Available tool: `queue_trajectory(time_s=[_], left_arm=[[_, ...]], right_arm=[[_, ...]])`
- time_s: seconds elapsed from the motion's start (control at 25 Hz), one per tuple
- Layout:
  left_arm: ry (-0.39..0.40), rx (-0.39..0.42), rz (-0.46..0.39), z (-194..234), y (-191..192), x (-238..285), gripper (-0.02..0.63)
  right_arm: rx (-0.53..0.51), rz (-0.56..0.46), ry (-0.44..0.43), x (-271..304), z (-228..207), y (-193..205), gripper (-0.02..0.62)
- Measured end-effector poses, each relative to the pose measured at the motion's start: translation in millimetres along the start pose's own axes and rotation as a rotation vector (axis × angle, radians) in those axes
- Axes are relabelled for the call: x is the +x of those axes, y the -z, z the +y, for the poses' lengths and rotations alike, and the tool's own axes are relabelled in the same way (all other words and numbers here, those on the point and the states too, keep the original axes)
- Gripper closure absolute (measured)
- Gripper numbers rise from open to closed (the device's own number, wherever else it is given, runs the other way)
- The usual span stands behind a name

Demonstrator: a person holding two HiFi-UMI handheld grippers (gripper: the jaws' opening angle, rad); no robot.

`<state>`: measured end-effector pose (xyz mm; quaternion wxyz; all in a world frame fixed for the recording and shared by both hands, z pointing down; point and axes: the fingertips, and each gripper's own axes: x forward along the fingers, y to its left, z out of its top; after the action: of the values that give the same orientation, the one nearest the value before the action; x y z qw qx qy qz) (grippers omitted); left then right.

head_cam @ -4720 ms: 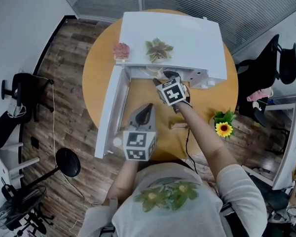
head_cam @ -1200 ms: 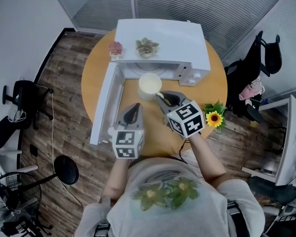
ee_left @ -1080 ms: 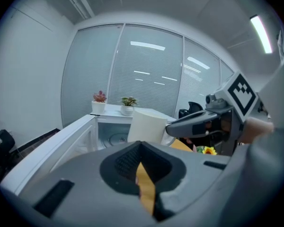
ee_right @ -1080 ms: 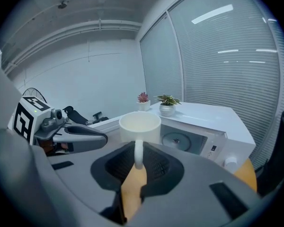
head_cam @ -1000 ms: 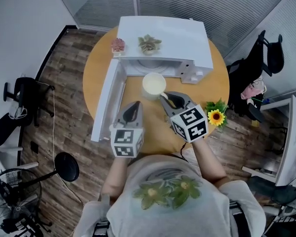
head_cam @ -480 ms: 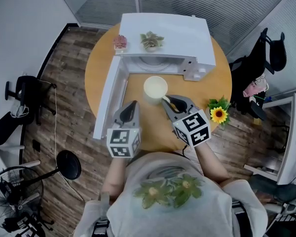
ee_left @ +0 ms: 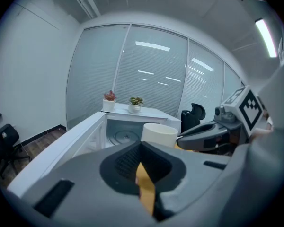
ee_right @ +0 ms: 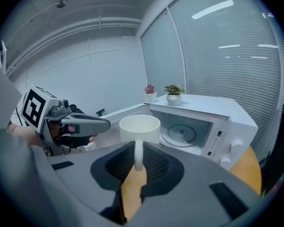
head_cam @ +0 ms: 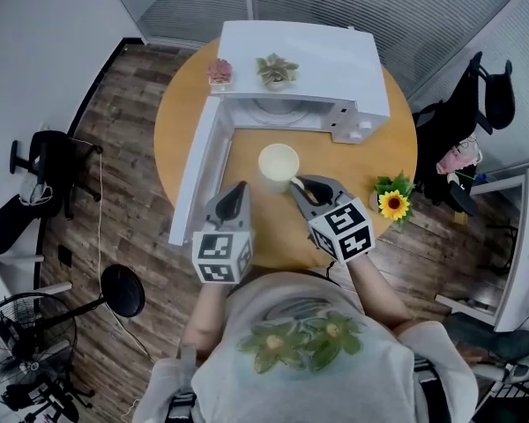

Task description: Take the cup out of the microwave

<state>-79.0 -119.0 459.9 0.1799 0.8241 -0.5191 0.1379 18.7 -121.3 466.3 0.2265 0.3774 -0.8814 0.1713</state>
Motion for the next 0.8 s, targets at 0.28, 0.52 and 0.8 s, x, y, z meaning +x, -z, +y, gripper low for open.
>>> queue_trajectory(time_s=[0.28, 0.52, 0.8], left_arm=[[-0.007, -0.012, 0.013, 0, 11, -6, 0.603], [-0.017, -0.013, 0.022, 1, 20, -11, 0.603], [-0.022, -0.015, 0.048, -2, 33, -18, 0.603]], right_arm=[[0.009, 0.049, -0.031, 7, 12, 24, 0.534], [0.018, 0.094, -0.057, 13, 22, 47, 0.534], [0.028, 0.141, -0.076, 18, 31, 71, 0.534]])
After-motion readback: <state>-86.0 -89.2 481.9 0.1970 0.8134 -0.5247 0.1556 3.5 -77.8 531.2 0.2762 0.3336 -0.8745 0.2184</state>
